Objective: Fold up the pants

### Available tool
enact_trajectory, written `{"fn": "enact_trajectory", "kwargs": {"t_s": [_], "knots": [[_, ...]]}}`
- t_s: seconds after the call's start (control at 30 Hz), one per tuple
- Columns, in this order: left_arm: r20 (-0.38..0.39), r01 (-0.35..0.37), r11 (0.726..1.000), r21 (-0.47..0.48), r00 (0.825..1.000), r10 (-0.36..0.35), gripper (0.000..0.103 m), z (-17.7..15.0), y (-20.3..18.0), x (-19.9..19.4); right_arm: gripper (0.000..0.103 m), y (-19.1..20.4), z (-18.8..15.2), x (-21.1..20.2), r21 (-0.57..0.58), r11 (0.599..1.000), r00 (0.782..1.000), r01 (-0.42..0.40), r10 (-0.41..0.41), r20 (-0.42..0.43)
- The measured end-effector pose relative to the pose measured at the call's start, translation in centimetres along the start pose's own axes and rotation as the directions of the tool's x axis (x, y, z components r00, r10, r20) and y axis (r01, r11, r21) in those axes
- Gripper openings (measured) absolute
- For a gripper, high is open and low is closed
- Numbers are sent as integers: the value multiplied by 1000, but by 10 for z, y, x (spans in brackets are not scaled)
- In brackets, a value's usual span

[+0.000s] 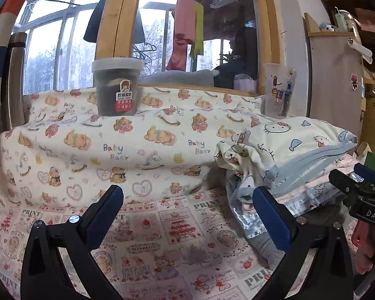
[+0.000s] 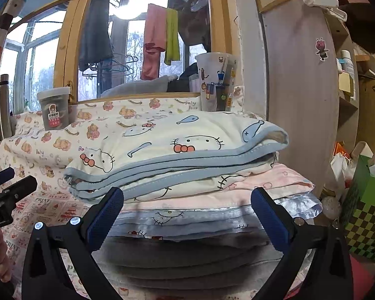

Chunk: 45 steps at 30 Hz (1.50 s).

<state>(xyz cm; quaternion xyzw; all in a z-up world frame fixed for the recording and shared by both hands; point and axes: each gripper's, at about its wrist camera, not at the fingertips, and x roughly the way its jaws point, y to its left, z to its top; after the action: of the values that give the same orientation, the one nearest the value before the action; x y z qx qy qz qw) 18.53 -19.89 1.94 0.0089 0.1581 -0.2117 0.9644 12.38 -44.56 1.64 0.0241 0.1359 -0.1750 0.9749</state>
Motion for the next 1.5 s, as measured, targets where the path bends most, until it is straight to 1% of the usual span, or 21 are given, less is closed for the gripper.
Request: {"fn": "enact_trajectory", "kwargs": {"t_s": [0.2, 0.73, 1.0, 1.5], "knots": [[5, -2, 999, 33, 1000, 1, 103, -1, -4, 0, 102, 1, 0, 0, -7, 1000, 1000, 0, 0, -1], [-15, -4, 1000, 27, 1000, 4, 103, 0, -5, 3, 102, 2, -1, 1, -18, 1000, 1000, -5, 5, -2], [-6, -18, 999, 34, 1000, 18, 103, 0, -5, 1, 102, 4, -1, 0, -22, 1000, 1000, -14, 14, -3], [-4, -19, 999, 43, 1000, 19, 103, 0, -6, 0, 102, 4, -1, 0, -21, 1000, 1000, -14, 14, -4]]}}
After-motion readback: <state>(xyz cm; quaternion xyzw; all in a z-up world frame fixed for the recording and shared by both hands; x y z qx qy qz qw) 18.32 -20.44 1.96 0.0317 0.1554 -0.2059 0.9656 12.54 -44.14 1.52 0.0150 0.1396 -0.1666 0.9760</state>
